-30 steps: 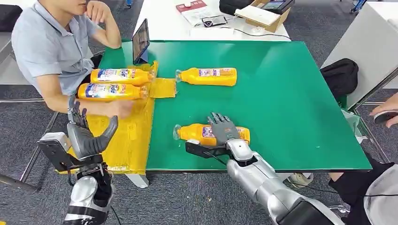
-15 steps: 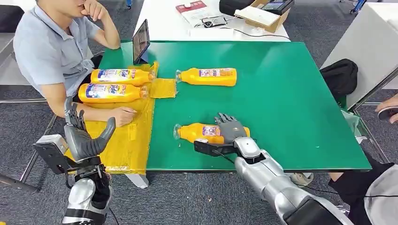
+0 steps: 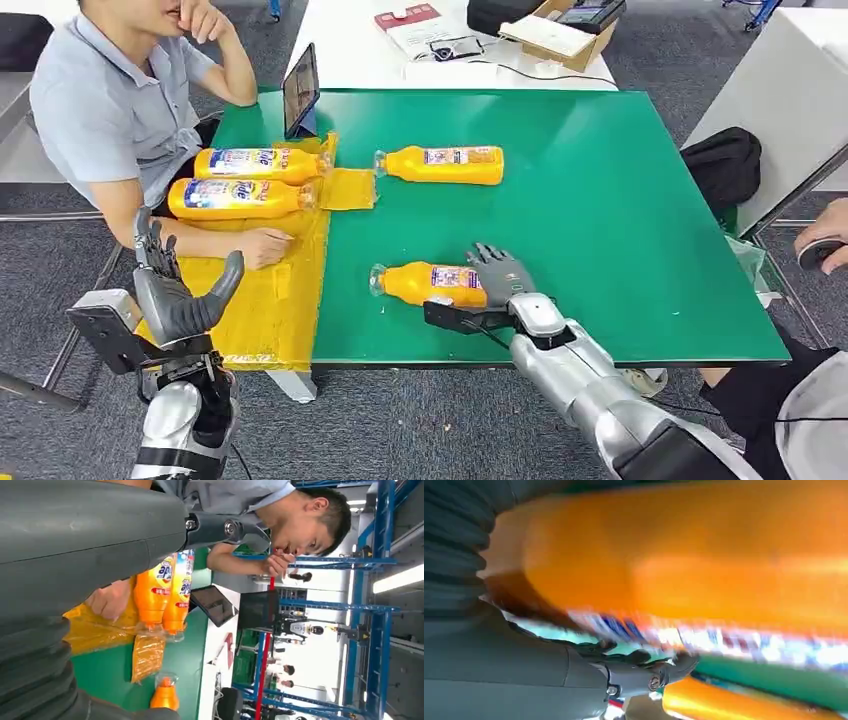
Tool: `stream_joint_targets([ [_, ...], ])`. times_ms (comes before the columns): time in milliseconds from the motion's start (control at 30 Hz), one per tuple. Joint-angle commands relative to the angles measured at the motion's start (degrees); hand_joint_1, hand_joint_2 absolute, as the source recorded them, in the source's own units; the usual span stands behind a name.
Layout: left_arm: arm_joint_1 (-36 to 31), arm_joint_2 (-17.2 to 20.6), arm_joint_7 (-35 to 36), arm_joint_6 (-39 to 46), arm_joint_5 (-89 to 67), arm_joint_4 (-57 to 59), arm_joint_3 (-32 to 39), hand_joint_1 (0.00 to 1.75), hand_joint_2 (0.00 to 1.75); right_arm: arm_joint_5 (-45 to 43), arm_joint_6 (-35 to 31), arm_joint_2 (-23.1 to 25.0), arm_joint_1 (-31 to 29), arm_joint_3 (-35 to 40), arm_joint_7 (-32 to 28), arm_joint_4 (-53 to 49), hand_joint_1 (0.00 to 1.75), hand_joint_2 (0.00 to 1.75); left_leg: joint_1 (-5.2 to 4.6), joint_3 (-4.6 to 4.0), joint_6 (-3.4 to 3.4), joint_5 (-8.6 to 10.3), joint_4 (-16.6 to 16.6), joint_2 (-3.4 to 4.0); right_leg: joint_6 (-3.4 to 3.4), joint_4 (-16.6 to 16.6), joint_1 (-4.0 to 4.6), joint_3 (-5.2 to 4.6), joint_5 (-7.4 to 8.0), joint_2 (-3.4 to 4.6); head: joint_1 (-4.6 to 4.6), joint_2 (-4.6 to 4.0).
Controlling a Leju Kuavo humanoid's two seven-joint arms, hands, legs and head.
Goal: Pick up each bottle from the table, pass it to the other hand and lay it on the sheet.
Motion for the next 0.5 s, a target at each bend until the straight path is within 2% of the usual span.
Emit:
stream_joint_targets([
  [33, -2.23, 1.39, -0.76, -0.42, 1.89, 5.06, 0.45, 0.0, 1.75, -7.2, 6.27, -1.56, 1.06, -1.81, -7.75, 6.58, 1.75, 1.75, 0.04, 0.19, -0.05, 0.0, -0.08, -0.13, -0.1, -0.08, 0.04, 0.21, -0.04, -0.13, 0.0, 0.0],
  [133, -2.73, 1.84, -1.1, -0.16, 2.42, 5.86, -0.19, 0.0, 1.75, -10.13, 8.3, -2.08, 1.3, -2.12, -9.82, 7.82, 1.75, 1.75, 0.04, 0.25, -0.05, 0.01, -0.1, -0.23, -0.1, -0.13, 0.05, 0.27, -0.06, -0.23, 0.0, 0.0],
  [500, -2.86, 1.85, -1.11, -0.15, 2.46, 5.98, -0.24, 0.0, 1.75, -10.25, 8.33, -2.14, 1.3, -2.09, -9.95, 7.95, 1.75, 1.75, 0.08, 0.44, -0.08, -0.01, -0.11, -0.23, -0.14, -0.16, 0.08, 0.45, -0.06, -0.23, 0.0, 0.0],
])
